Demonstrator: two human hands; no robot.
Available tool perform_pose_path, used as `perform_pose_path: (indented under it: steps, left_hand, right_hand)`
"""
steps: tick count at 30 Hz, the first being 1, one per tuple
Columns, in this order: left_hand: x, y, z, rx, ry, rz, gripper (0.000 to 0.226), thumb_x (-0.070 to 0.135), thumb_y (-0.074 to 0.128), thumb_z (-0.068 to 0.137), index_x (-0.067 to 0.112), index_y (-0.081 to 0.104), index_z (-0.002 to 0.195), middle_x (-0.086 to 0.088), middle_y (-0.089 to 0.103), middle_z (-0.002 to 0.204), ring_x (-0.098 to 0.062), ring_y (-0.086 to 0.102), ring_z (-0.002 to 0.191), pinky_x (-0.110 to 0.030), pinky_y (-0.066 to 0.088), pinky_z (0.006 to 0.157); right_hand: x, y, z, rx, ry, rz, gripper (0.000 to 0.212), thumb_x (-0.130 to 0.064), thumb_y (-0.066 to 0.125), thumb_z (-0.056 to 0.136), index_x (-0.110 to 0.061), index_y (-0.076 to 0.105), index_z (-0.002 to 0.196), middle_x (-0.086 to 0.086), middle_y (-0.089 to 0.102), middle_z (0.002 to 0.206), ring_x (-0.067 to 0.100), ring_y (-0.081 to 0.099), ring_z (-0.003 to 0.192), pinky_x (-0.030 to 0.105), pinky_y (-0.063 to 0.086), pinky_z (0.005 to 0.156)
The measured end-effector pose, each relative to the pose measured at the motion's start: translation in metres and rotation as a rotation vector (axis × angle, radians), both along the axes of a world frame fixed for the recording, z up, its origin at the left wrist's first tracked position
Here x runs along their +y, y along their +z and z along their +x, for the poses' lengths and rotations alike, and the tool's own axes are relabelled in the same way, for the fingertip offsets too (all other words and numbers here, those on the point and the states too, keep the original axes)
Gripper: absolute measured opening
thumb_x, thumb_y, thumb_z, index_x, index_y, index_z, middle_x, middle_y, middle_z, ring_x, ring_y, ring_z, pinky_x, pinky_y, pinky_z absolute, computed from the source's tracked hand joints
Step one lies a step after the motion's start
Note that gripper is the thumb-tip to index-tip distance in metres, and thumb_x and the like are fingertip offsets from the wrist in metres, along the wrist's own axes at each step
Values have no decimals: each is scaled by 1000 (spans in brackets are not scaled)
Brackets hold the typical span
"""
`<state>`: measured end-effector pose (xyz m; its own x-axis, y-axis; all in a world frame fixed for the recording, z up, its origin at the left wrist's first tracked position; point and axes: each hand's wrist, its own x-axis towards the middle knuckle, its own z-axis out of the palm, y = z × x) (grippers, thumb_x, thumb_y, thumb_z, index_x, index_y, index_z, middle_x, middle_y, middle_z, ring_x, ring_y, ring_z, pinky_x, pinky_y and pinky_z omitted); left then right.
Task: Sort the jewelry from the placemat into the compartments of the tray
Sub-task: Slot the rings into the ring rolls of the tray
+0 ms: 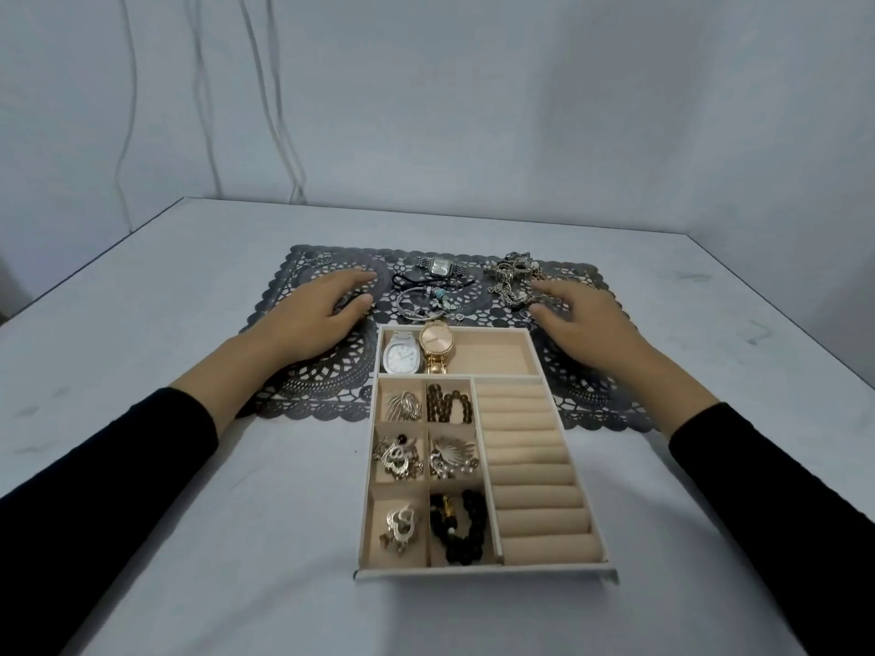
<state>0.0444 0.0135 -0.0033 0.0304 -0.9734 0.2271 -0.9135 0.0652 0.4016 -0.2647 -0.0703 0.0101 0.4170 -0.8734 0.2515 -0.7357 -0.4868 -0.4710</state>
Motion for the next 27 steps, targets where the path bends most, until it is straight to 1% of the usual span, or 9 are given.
perform_pose_path:
  steps: [3, 5, 9, 12, 16, 18, 20, 23, 27]
  left_hand:
    - [-13, 0, 0, -4, -33, 36, 46, 38, 43, 101, 26, 41, 146, 5, 41, 152, -15, 37, 139, -28, 26, 110]
    - [-19, -2, 0, -18, -58, 53, 47, 40, 44, 101, 28, 40, 146, 7, 41, 151, -14, 37, 139, -27, 26, 109]
    - [-27, -5, 4, -51, -67, 104, 50, 45, 43, 100, 32, 38, 148, 8, 35, 155, -14, 32, 142, -28, 23, 112]
    - [-29, -5, 5, -56, -75, 122, 50, 46, 42, 99, 33, 38, 147, 11, 30, 157, -13, 29, 144, -31, 21, 114]
    - [-26, -5, 6, 6, -64, 44, 45, 38, 49, 99, 30, 46, 144, 10, 38, 153, -11, 34, 141, -28, 23, 112]
    - [-23, -5, 7, 12, -33, -18, 43, 35, 50, 99, 27, 48, 142, 9, 41, 151, -12, 36, 140, -31, 25, 113]
    - [-20, -5, 9, -19, 18, -41, 44, 35, 48, 100, 26, 47, 142, 9, 39, 153, -13, 35, 140, -34, 26, 114]
    - [-14, -6, 15, -52, 90, 13, 47, 39, 41, 102, 25, 42, 147, 11, 30, 157, -13, 28, 144, -36, 24, 115]
    - [-11, -10, 19, -75, 68, 104, 51, 43, 33, 103, 27, 33, 151, 13, 23, 159, -11, 22, 147, -34, 18, 117]
  right_hand:
    - [-11, -4, 2, 78, -21, -43, 43, -29, 55, 95, -17, 52, 136, 1, 56, 136, 18, 50, 124, 24, 33, 101]
    - [-19, -7, 2, 108, -23, -75, 40, -29, 58, 93, -15, 58, 130, 3, 59, 131, 19, 52, 121, 25, 34, 100]
    - [-31, -12, -2, 82, -1, -85, 31, -29, 63, 91, -15, 66, 118, 2, 63, 121, 17, 55, 113, 18, 32, 89]
    - [-34, -13, -6, 41, 28, -82, 28, -26, 64, 90, -15, 68, 115, 1, 65, 117, 16, 55, 111, 19, 33, 89]
    - [-34, -15, -10, 2, 46, -83, 27, -25, 64, 90, -18, 69, 115, 0, 65, 117, 15, 56, 110, 21, 35, 91]
    - [-35, -18, -12, -14, 48, -91, 27, -26, 64, 90, -21, 69, 116, 0, 65, 117, 14, 57, 108, 22, 37, 90]
    - [-35, -19, -13, -43, 41, -115, 26, -26, 67, 88, -24, 70, 113, -2, 66, 114, 13, 58, 104, 21, 39, 86]
    - [-33, -20, -13, -57, 55, -168, 19, -21, 70, 86, -21, 74, 105, -2, 66, 106, 14, 59, 98, 23, 42, 85]
    - [-31, -23, -11, -15, 75, -178, 15, -17, 68, 87, -17, 76, 99, 1, 65, 101, 18, 57, 98, 23, 38, 82]
